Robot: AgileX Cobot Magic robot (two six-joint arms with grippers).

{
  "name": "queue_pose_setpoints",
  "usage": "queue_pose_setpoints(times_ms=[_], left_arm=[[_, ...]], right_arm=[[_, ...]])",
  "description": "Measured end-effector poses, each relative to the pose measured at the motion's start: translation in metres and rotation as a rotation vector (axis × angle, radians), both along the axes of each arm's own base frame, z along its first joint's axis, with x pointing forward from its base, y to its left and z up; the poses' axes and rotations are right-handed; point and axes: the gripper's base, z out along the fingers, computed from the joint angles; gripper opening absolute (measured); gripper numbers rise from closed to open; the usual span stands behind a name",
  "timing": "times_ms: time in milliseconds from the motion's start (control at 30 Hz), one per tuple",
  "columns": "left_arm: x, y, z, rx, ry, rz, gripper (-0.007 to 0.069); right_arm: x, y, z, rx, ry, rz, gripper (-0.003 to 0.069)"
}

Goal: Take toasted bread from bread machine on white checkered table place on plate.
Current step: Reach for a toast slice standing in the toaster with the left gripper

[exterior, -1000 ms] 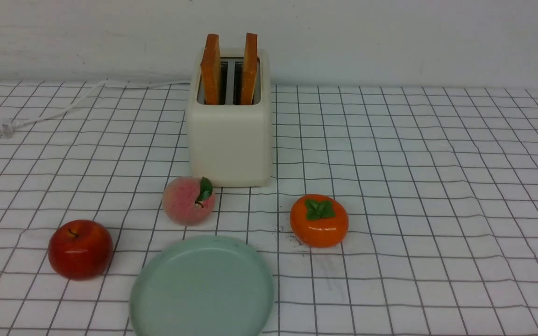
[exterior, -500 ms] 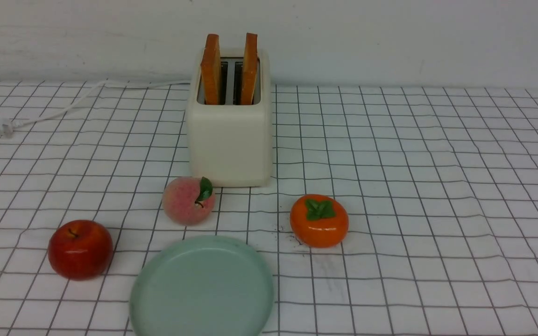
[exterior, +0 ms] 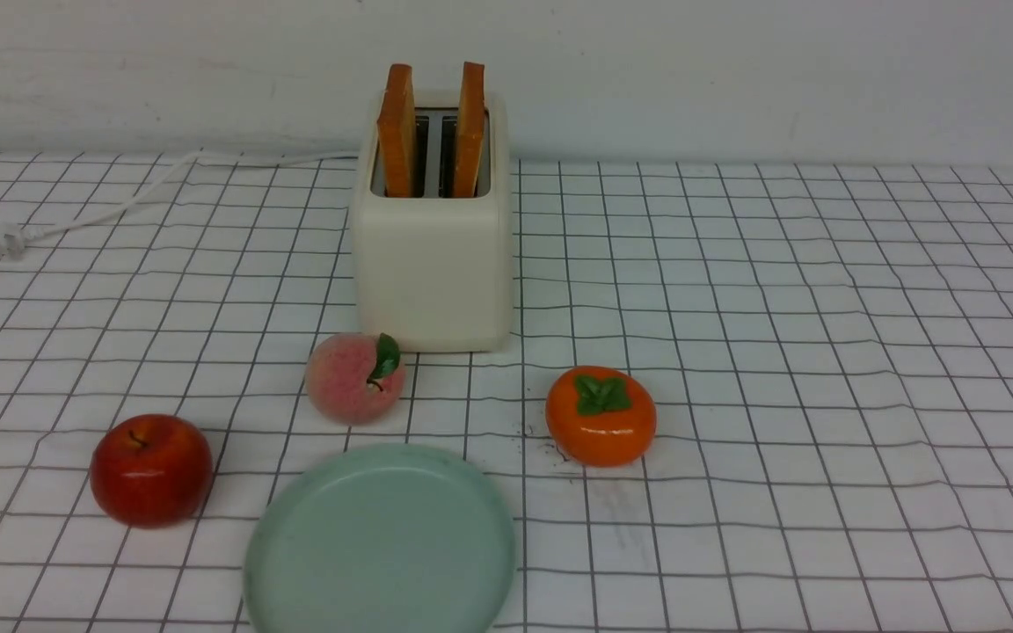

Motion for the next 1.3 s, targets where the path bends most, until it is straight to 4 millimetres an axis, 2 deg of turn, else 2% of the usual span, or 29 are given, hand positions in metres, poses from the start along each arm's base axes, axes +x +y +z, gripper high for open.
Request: queue_pose_setpoints(times_ms=[333, 400, 467, 500, 533, 567, 633, 700, 767, 900, 933, 967, 1000, 1067, 1133, 1167, 1267, 1300], left_arm=[[0.003, 0.003, 0.025, -0.354, -0.247, 0.074, 0.0236], [0.003, 0.007, 0.031, -0.488, -0.308, 0.115, 0.0236], [0.003, 0.009, 0.033, -0.536, -0.334, 0.134, 0.0236], [0.002, 0.013, 0.036, -0.621, -0.368, 0.167, 0.0236], [0.002, 0.013, 0.036, -0.628, -0.374, 0.172, 0.0236], [0.002, 0.015, 0.037, -0.667, -0.385, 0.186, 0.0236], [0.002, 0.014, 0.038, -0.685, -0.377, 0.180, 0.0236], [0.000, 0.011, 0.046, -0.658, -0.374, 0.150, 0.0233], [-0.003, 0.006, 0.066, -0.551, -0.381, 0.084, 0.0195], [0.001, 0.000, 0.101, -0.377, -0.352, 0.022, 0.0068], [0.006, -0.002, 0.115, -0.311, -0.336, 0.003, 0.0012], [0.008, -0.002, 0.114, -0.311, -0.326, 0.004, 0.0005], [0.016, -0.004, 0.129, -0.244, -0.302, -0.015, -0.0013], [0.033, -0.006, 0.142, -0.155, -0.249, -0.033, -0.0013], [0.052, -0.006, 0.154, -0.094, -0.213, -0.041, -0.0013], [0.052, -0.006, 0.157, -0.089, -0.220, -0.043, -0.0013], [0.088, -0.010, 0.174, -0.010, -0.151, -0.075, -0.0013], [0.090, -0.010, 0.175, -0.010, -0.148, -0.075, -0.0013]], right_arm=[[0.000, 0.000, 0.001, 0.000, -0.016, -0.002, 0.0239], [0.002, 0.001, 0.003, 0.094, -0.047, -0.012, 0.0239], [0.002, 0.003, 0.005, 0.170, -0.064, -0.019, 0.0239], [0.003, 0.004, 0.011, 0.302, -0.120, -0.033, 0.0239], [0.003, 0.003, 0.011, 0.302, -0.128, -0.034, 0.0239], [0.004, 0.003, 0.017, 0.396, -0.175, -0.046, 0.0239], [0.004, 0.002, 0.021, 0.466, -0.221, -0.057, 0.0239], [0.005, 0.002, 0.024, 0.503, -0.252, -0.065, 0.0234], [0.003, 0.003, 0.033, 0.525, -0.250, -0.055, 0.0190], [0.004, 0.008, 0.068, 0.451, -0.156, -0.003, 0.0071], [0.005, 0.011, 0.086, 0.393, -0.115, 0.027, 0.0030], [0.007, 0.012, 0.087, 0.372, -0.085, 0.035, 0.0018], [0.009, 0.014, 0.100, 0.306, -0.025, 0.071, -0.0007], [0.015, 0.019, 0.125, 0.183, 0.070, 0.145, -0.0018], [0.019, 0.021, 0.140, 0.112, 0.129, 0.198, -0.0018], [0.019, 0.022, 0.144, 0.105, 0.125, 0.203, -0.0018], [0.029, 0.026, 0.168, 0.035, 0.138, 0.280, -0.0014], [0.029, 0.026, 0.169, 0.033, 0.136, 0.284, -0.0013]])
